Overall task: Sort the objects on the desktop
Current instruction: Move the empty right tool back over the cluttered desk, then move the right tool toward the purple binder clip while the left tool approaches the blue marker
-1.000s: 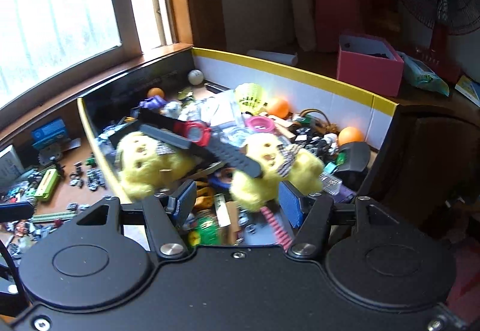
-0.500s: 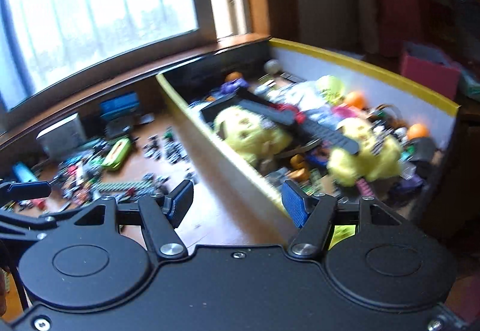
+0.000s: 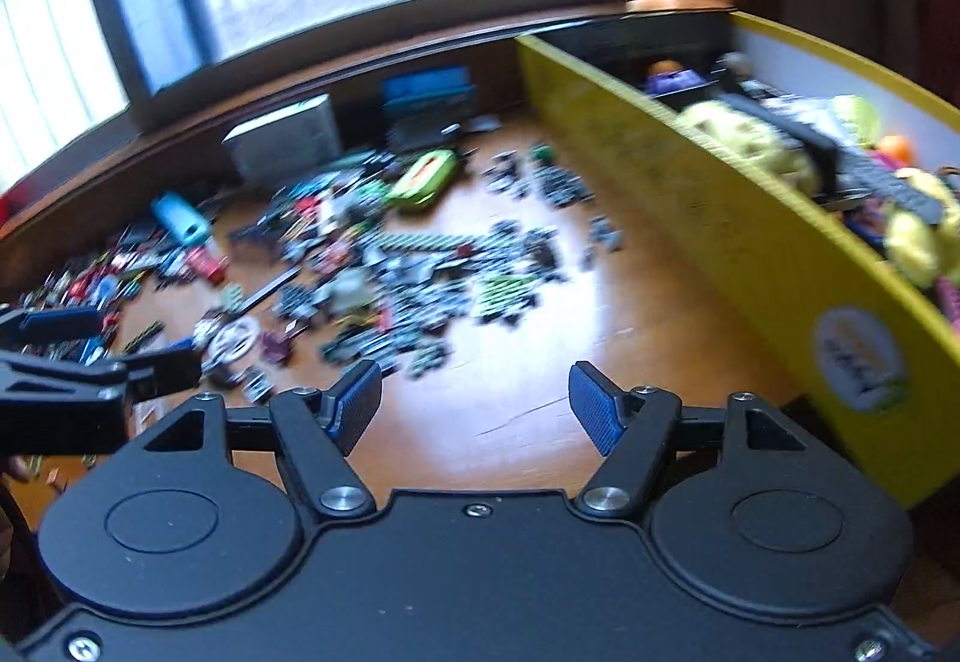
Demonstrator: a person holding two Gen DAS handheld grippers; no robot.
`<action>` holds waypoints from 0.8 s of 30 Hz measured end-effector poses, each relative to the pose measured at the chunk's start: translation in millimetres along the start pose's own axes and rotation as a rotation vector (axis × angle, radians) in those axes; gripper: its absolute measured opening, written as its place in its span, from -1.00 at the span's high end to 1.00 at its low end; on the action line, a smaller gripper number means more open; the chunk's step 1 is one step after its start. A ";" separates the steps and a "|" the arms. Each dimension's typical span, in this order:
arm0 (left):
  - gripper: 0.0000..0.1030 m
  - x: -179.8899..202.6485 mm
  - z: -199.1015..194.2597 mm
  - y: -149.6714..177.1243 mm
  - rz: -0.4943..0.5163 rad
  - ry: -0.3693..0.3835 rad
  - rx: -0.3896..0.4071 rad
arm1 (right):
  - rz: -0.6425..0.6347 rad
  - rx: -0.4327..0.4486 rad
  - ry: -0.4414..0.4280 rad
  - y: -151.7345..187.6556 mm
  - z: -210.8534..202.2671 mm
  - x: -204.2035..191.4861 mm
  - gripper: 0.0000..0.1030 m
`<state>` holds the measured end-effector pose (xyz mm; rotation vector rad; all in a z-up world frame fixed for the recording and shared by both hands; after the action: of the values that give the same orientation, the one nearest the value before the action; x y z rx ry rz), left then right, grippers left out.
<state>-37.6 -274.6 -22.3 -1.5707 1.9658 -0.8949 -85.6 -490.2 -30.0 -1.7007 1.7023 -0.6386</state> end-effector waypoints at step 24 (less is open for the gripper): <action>-0.87 -93.3 42.1 20.7 0.143 -0.008 0.028 | -0.020 -0.058 0.015 9.5 62.7 -90.9 -0.41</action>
<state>0.4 -189.7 -69.7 -1.3960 2.0222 -0.8536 -50.2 -393.1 -70.2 -1.7587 1.7319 -0.6179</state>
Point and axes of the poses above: each gripper's, at about its wrist camera, not at the fingertips, and z roughly the way its jaws point, x to its right, y to its underside, the point moved 5 cm from there along z, roughly the way its jaws point, and after that the axes turned 6 degrees about -z, right-handed, at the moved point
